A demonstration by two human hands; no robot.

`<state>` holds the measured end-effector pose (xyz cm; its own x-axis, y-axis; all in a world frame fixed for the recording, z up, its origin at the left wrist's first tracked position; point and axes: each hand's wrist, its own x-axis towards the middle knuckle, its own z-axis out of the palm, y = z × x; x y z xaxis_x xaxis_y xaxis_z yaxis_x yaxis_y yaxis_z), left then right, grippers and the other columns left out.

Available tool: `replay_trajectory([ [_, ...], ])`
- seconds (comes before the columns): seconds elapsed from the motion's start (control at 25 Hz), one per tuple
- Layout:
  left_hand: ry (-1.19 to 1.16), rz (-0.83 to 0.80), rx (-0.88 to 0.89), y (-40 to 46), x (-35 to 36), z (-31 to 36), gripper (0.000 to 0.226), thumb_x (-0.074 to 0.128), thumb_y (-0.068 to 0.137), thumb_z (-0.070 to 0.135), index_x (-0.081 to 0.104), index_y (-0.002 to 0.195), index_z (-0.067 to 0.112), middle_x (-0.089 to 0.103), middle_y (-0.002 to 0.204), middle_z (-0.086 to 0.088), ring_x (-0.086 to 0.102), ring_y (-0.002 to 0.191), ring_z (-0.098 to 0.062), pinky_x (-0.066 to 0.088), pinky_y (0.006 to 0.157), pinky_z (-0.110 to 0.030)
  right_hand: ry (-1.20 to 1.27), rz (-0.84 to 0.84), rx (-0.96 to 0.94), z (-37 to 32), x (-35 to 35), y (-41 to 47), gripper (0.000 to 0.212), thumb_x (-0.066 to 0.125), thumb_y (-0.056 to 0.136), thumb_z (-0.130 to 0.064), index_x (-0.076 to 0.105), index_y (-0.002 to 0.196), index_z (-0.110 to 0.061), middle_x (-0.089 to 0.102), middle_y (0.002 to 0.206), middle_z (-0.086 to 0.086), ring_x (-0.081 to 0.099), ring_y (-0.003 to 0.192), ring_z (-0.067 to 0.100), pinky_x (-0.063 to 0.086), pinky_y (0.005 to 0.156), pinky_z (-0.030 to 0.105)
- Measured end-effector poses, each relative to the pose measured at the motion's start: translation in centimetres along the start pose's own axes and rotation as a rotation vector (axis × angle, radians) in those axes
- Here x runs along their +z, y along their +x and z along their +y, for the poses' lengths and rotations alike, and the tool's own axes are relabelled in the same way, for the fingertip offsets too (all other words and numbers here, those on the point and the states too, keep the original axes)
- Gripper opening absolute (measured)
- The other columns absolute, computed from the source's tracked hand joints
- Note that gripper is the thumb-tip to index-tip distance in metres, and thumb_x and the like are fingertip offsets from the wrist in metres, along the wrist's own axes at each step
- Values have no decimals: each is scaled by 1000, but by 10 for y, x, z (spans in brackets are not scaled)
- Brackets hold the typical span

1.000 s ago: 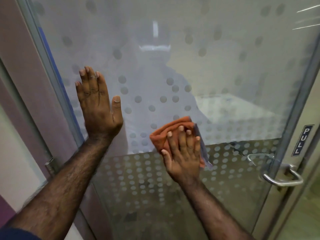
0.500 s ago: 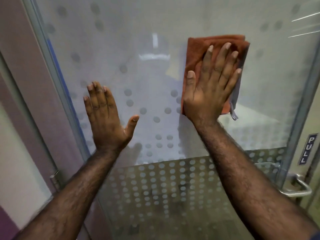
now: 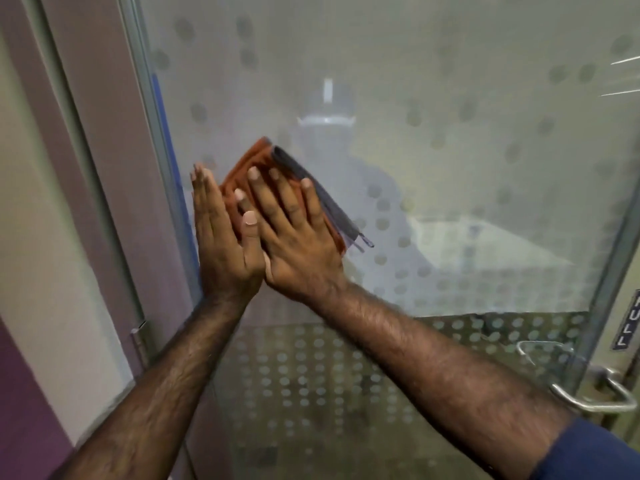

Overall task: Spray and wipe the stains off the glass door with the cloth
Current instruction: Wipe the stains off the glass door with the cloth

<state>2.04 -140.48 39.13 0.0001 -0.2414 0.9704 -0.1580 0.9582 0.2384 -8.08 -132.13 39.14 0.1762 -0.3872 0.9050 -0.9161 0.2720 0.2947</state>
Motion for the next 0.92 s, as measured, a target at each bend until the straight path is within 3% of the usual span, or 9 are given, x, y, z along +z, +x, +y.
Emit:
replay_trajectory([
  [0.12,140,-23,51,-17,-7,-13,56,46,109,12,32,159,-10,27,169,-32,24,161,-44,21,131,-62,24,-55,-122,-7,14,-46,63,44,112,-38,35,170,-13,27,180,11,18,169,34,13,137,60],
  [0.32,306,-281,208,-81,-5,-18,55,40,109,13,32,160,-7,23,170,-31,20,161,-46,20,129,-67,-13,-102,-201,4,16,-122,61,49,113,-48,45,166,-18,36,177,5,28,167,28,21,137,54],
  [0.48,425,-380,266,-114,11,-1,66,43,110,33,31,160,-7,18,170,-34,11,163,-46,19,129,-68,-60,-113,-134,39,-7,-162,61,53,112,-54,45,166,-26,36,177,0,32,165,23,29,133,51],
  [0.6,419,-363,327,-125,28,28,67,53,108,38,40,157,-6,29,167,-32,22,161,-44,23,128,-66,-105,-98,6,65,-21,-189,65,59,108,-57,46,165,-30,39,175,-1,37,163,23,33,131,53],
  [0.76,383,-300,274,-142,48,62,55,63,103,43,61,146,8,60,146,-21,54,138,-39,42,112,-58,-153,-117,188,88,-38,-216,70,58,108,-61,43,167,-28,36,176,4,34,164,29,35,130,58],
  [0.92,236,-281,216,-142,64,86,26,73,91,19,73,115,11,65,119,-13,60,111,-36,44,95,-48,-63,-172,181,102,-53,-226,70,59,109,-51,38,169,-21,28,180,8,25,168,30,31,132,60],
])
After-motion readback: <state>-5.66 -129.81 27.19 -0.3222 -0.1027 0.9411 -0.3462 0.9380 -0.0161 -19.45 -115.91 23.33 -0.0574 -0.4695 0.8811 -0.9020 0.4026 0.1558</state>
